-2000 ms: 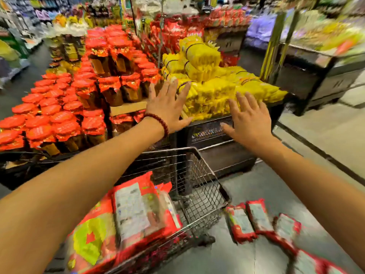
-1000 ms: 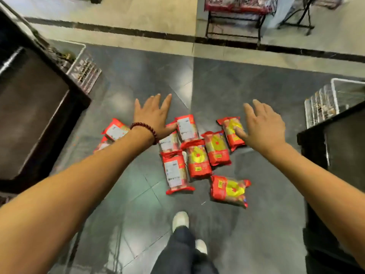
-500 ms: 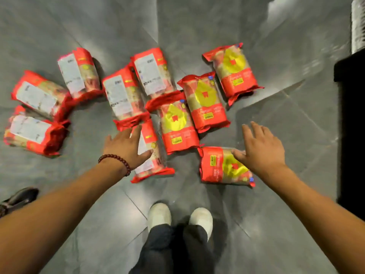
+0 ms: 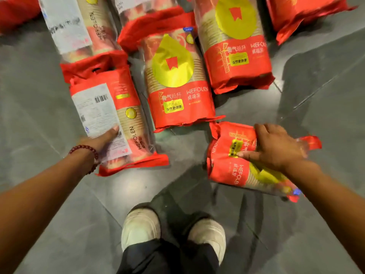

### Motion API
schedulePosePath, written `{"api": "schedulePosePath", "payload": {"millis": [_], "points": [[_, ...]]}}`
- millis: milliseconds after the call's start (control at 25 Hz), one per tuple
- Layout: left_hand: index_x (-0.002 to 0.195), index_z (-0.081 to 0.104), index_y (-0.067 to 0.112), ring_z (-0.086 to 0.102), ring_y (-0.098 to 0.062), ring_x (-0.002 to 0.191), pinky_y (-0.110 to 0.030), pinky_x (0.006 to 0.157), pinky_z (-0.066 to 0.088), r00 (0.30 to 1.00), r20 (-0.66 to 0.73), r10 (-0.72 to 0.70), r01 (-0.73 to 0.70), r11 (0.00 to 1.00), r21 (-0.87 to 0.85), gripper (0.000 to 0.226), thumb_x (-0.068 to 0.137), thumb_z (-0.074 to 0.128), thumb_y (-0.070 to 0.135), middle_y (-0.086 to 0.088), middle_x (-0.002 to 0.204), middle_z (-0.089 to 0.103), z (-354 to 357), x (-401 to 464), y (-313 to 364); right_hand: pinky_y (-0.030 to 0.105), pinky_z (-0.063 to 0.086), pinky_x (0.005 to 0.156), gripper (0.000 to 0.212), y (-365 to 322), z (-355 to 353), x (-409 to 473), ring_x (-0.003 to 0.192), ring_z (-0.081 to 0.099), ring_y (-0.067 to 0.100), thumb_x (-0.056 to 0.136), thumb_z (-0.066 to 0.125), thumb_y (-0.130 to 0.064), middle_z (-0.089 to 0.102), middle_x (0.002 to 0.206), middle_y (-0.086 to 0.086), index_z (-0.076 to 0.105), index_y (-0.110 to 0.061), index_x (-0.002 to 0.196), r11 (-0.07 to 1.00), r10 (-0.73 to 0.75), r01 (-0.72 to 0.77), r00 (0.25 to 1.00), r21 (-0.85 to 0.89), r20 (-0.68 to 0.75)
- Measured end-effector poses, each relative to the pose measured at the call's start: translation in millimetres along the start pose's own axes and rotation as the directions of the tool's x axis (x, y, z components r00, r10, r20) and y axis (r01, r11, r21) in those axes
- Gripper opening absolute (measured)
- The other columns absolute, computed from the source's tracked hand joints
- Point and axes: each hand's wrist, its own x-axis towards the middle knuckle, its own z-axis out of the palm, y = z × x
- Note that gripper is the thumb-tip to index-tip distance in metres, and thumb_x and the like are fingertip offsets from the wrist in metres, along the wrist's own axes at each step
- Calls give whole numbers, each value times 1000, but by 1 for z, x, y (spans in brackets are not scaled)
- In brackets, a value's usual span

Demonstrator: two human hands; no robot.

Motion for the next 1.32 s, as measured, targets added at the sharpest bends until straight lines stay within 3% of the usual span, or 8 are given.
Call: {"api": "schedulePosePath", "payload": {"millis": [120,280,400,520,720,960,1160,1320], "points": [[125,60,6,61,-19,97,-31,85,47,1000,20,-7,8,1000,-21,54,74,76,16,-4,119,63,-3,-8,-20,43,42,98,84,-10,24,-15,117,50,39,73,61,-71,55,123,23,49,-3,120,986,73,-78,996,145,42],[109,67,9,67,-21,89,-38,92,52,997,77,16,-26,991,134,52,61,84,9,-6,103,70,-11,-39,-70,42,45,93,85,-41,64,-41,110,54,34,60,80,-65,58,116,18,49,-5,111,818,142,-141,989,558,42],[101,70,14,72,-25,91,-46,91,55,990,141,-20,13,999,51,59,45,87,19,-7,100,75,-8,-59,-94,31,34,73,67,-57,71,-46,93,47,21,64,83,-57,52,103,4,40,-17,98,876,57,-61,998,479,24],[92,70,16,72,-24,86,-44,86,56,993,112,-25,25,1000,7,41,56,87,8,-3,89,76,-23,-85,-96,30,32,73,62,-63,50,-68,98,53,27,70,80,-53,50,101,4,37,-16,96,881,57,-31,998,473,-41],[95,70,18,72,-19,82,-40,84,56,993,118,23,-24,1000,6,43,58,87,9,4,83,75,-91,-171,-45,41,53,79,59,-76,-45,-153,91,63,24,69,84,-43,64,103,5,46,-10,100,663,147,-56,988,746,-56],[90,70,18,75,-11,71,-23,60,57,971,206,122,-82,978,-193,93,4,92,45,5,77,77,-194,-311,49,39,55,79,53,-142,-173,-274,85,67,14,69,85,-42,70,99,1,50,-17,101,567,67,40,993,823,-94],[94,66,15,71,-2,60,-14,51,53,954,146,261,-204,925,-320,59,41,93,15,10,68,75,-295,-405,121,12,52,70,53,-214,-292,-345,81,66,-2,75,84,-26,70,108,0,50,-20,116,467,-110,237,971,852,-210],[94,67,14,73,-6,68,-15,54,54,932,46,358,-313,864,-396,60,40,92,14,5,90,76,-386,-477,150,31,55,80,49,-285,-388,-410,89,68,10,75,83,-35,72,108,3,58,-16,113,469,-259,408,911,783,-320]]}}
